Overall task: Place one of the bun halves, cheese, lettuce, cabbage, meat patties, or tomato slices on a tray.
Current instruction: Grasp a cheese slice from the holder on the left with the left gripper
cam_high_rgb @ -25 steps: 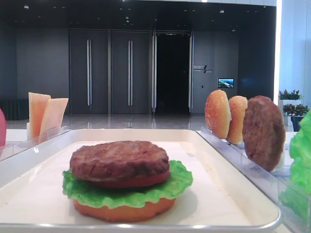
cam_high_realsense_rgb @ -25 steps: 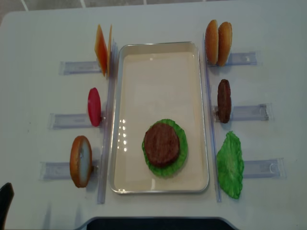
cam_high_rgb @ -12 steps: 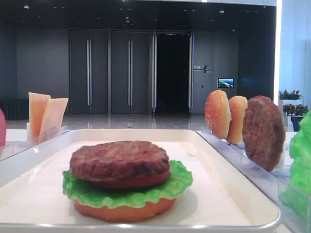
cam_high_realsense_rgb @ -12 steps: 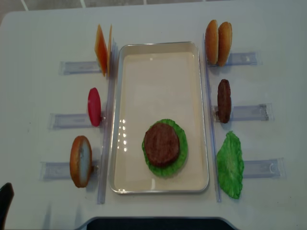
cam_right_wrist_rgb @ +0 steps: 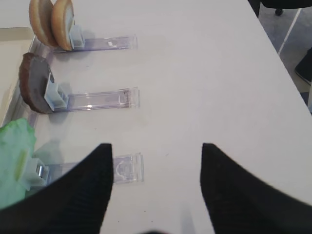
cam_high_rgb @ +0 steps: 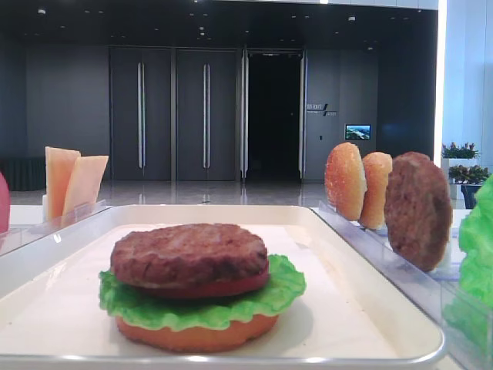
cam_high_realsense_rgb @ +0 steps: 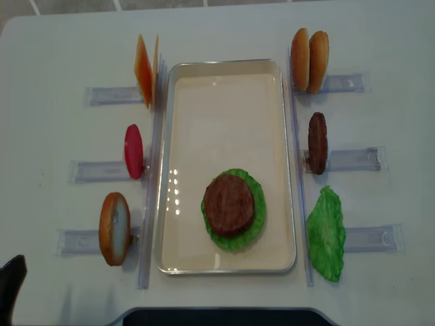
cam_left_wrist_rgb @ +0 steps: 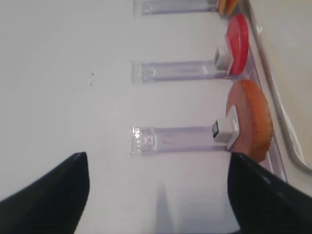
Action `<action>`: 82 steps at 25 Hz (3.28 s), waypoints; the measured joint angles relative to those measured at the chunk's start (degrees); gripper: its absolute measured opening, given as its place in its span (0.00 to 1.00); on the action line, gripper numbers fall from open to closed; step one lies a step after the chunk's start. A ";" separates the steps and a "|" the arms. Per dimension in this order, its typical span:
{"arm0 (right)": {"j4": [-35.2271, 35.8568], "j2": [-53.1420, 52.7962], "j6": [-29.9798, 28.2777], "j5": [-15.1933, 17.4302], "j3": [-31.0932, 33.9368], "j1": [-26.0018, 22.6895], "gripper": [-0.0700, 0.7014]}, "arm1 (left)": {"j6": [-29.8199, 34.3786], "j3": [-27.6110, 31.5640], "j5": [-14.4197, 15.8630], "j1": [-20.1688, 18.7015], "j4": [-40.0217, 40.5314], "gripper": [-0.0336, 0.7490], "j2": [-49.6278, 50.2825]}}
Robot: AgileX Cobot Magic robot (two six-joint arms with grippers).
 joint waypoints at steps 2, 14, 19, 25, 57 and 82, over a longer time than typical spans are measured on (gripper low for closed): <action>0.00 0.00 0.00 0.00 0.00 0.00 0.62 | -0.11 -1.07 0.71 0.00 0.70 0.92 5.00; 0.00 0.00 0.00 0.00 0.00 0.00 0.62 | -2.04 -20.87 2.45 0.00 1.51 0.92 41.39; 0.00 0.00 0.00 0.00 0.00 0.00 0.62 | -2.14 -32.51 3.18 0.00 0.25 0.92 56.83; 0.00 0.00 0.00 0.00 0.00 0.00 0.62 | -2.20 -45.91 4.54 0.00 -1.86 0.92 72.46; 0.00 0.00 0.00 0.00 0.00 0.00 0.62 | -3.09 -80.54 6.25 -3.53 -6.81 0.92 107.19; 0.00 0.00 0.11 0.00 0.00 0.00 0.62 | -13.30 -81.15 6.25 -15.18 0.59 0.92 114.09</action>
